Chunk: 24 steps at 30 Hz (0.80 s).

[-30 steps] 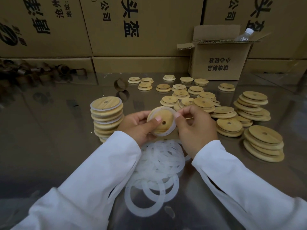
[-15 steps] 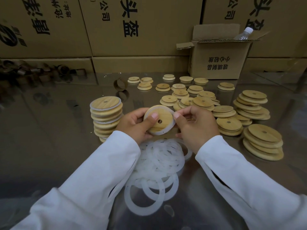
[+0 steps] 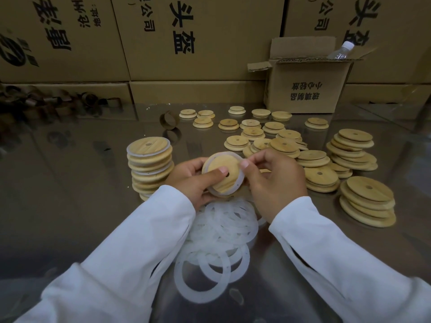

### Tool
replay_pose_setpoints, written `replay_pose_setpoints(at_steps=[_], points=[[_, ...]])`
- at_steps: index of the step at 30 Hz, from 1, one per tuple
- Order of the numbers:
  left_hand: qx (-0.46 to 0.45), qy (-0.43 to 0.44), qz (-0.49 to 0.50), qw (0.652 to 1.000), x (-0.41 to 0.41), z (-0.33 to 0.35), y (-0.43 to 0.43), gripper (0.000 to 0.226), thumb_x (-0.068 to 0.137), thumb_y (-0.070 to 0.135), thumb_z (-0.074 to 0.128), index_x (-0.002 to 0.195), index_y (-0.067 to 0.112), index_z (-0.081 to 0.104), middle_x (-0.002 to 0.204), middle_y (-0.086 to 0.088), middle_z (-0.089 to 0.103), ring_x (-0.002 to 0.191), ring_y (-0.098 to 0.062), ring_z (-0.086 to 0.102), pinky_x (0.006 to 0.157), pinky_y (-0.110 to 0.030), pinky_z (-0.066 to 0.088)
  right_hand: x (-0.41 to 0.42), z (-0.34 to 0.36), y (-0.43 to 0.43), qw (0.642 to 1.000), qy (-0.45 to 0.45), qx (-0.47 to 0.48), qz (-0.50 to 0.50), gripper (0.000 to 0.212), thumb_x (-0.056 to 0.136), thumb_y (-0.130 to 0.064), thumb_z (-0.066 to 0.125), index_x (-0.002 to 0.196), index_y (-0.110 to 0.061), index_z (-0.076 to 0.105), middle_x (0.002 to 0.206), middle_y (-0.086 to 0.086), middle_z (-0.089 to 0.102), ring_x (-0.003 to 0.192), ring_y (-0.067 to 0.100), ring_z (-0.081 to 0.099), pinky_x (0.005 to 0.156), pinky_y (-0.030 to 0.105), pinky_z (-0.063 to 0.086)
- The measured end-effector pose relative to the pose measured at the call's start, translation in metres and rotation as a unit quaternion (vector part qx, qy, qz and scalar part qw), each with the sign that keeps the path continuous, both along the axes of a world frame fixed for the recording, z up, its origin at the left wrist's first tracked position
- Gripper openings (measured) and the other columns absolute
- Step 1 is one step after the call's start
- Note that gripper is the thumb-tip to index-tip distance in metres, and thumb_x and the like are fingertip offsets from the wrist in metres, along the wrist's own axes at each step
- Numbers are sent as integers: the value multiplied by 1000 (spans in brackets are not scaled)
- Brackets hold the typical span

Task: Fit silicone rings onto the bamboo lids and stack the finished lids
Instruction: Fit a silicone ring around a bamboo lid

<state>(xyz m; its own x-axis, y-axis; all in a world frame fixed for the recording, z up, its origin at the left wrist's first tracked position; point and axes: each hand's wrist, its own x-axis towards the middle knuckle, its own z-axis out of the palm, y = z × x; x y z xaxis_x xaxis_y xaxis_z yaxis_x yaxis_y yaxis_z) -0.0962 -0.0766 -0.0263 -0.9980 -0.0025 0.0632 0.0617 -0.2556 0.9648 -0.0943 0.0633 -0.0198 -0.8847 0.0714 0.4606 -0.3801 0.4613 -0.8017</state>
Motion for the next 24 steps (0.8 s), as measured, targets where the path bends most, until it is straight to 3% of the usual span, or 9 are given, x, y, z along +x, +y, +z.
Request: replay_pose_setpoints(at_steps=[7, 11, 15, 19, 21, 24], points=[[-30, 35, 34, 998, -4, -5, -2, 10, 82, 3, 60, 83, 12, 64, 62, 4, 69, 62, -9, 68, 60, -23, 57, -3, 0, -2, 1000, -3, 27, 5, 25, 87, -26, 61, 66, -34, 50, 71, -17, 58, 76, 5, 55, 65, 18, 41], [-22, 41, 28, 999, -4, -5, -2, 11, 83, 2, 58, 81, 12, 63, 63, 4, 69, 63, -9, 67, 61, -23, 57, -5, 1, -1, 999, -50, -2, 15, 20, 88, -24, 60, 69, -30, 55, 79, -6, 65, 83, 12, 60, 76, 26, 46], [-9, 54, 25, 998, -4, -3, -2, 11, 84, 2, 57, 83, 11, 63, 64, 4, 69, 64, -8, 67, 60, -21, 55, -7, 4, 0, 996, -76, -33, 32, 17, 87, -24, 61, 70, -26, 60, 77, -6, 67, 79, 12, 62, 76, 29, 47], [-52, 83, 45, 994, -5, -4, -6, 11, 81, 8, 62, 80, 18, 65, 68, 6, 69, 74, -17, 65, 72, -34, 56, -4, 3, -2, 994, -72, -78, 38, 13, 86, -23, 62, 74, -22, 63, 75, -2, 69, 77, 15, 65, 79, 36, 53], [-55, 91, 51, 993, -4, -5, -6, 10, 78, 9, 64, 78, 20, 66, 69, 6, 69, 76, -19, 64, 75, -38, 54, -2, 1, -3, 995, -49, -80, 36, 11, 86, -24, 62, 75, -22, 62, 76, -4, 68, 78, 12, 65, 77, 29, 52], [-51, 85, 66, 993, -5, -6, -5, 13, 78, 7, 65, 76, 19, 67, 67, 6, 69, 72, -18, 65, 74, -38, 55, 2, 1, -7, 997, -12, -58, 44, 9, 85, -25, 61, 77, -27, 58, 76, -14, 63, 75, 1, 61, 64, 5, 44]])
